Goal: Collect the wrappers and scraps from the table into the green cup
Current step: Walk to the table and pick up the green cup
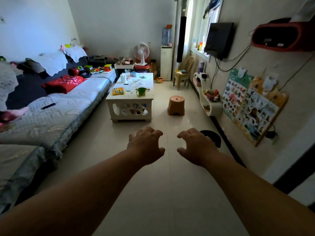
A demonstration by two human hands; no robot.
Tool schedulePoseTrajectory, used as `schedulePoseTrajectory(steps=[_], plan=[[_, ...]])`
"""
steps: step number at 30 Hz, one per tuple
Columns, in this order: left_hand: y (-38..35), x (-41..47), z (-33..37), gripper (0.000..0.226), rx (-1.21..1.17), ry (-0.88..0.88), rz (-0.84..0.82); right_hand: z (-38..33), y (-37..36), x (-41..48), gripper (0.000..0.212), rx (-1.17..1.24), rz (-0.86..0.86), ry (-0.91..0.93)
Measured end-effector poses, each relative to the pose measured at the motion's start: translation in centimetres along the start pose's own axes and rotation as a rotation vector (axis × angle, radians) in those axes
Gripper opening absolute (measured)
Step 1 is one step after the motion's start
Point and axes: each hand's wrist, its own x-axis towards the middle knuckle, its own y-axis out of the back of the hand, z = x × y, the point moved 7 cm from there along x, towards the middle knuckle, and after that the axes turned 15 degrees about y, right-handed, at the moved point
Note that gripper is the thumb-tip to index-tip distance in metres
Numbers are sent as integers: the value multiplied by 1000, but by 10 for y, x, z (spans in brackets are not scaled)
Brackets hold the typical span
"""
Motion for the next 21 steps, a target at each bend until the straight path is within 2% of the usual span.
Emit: schedulePoseTrajectory(steps=[6,14,21], plan=[[-9,144,40,69,15,-22,8,88,-8,112,53,-10,-6,4],[-2,346,94,68,-40,36,-18,211,-1,278,53,-6,-62,45],[0,495,98,64,0,88,-36,289,-2,410,49,-8,-63,65]])
